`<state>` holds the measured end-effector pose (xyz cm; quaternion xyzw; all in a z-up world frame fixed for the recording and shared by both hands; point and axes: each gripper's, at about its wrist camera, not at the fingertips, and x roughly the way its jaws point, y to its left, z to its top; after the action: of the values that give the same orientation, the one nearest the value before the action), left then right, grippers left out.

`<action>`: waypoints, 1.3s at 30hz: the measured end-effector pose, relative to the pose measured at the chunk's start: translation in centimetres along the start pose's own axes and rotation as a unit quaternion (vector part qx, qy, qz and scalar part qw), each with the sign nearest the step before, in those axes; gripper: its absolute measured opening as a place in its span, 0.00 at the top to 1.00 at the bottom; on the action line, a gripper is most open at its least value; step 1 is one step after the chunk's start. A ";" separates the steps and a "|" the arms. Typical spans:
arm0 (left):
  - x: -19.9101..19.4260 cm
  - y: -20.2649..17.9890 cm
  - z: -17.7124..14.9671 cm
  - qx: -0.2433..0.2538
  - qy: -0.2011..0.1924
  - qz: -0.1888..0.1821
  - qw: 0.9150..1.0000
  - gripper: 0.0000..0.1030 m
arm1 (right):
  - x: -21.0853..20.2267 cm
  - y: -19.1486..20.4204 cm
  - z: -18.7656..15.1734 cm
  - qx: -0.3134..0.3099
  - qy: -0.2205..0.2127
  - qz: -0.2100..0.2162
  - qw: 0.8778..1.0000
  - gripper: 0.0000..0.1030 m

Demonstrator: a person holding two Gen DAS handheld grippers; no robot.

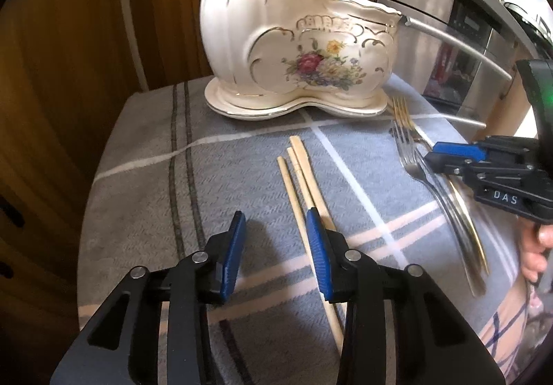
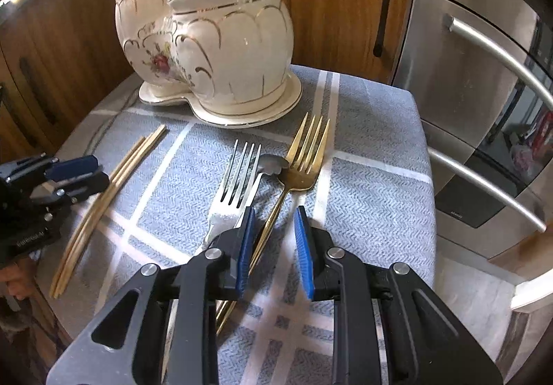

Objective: Organize utensils
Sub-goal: 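Open both tools and return them over the table, then grasp a chopstick with the left tool while the right tool grasps a gold fork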

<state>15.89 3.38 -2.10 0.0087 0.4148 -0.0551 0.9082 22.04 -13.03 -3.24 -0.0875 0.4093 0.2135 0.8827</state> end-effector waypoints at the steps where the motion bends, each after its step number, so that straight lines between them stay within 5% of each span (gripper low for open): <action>1: -0.1 0.1 0.0 0.000 0.001 0.001 1.000 0.62 | -0.1 -0.1 0.0 -0.002 0.002 0.001 1.000 0.78; 11: 0.0 1.1 0.5 -0.008 0.022 -0.009 1.000 0.63 | -0.4 -1.8 -0.1 -0.014 0.042 -0.004 0.999 0.78; 22: 0.2 0.5 1.6 0.012 0.123 -0.018 0.992 0.63 | 0.4 -1.7 1.0 -0.029 0.112 0.001 0.993 0.79; 32: 1.1 -0.4 2.6 0.046 0.166 0.006 0.985 0.65 | 0.3 -1.4 1.2 -0.044 0.129 0.003 0.991 0.80; 39: 1.1 -0.7 3.1 0.047 0.181 0.007 0.982 0.92 | 0.8 -1.6 1.6 -0.044 0.132 0.009 0.990 0.90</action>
<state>18.88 2.42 -0.89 0.0643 0.5696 -0.0653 0.8168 24.29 -13.67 -2.81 -0.1497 0.5135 0.2260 0.8142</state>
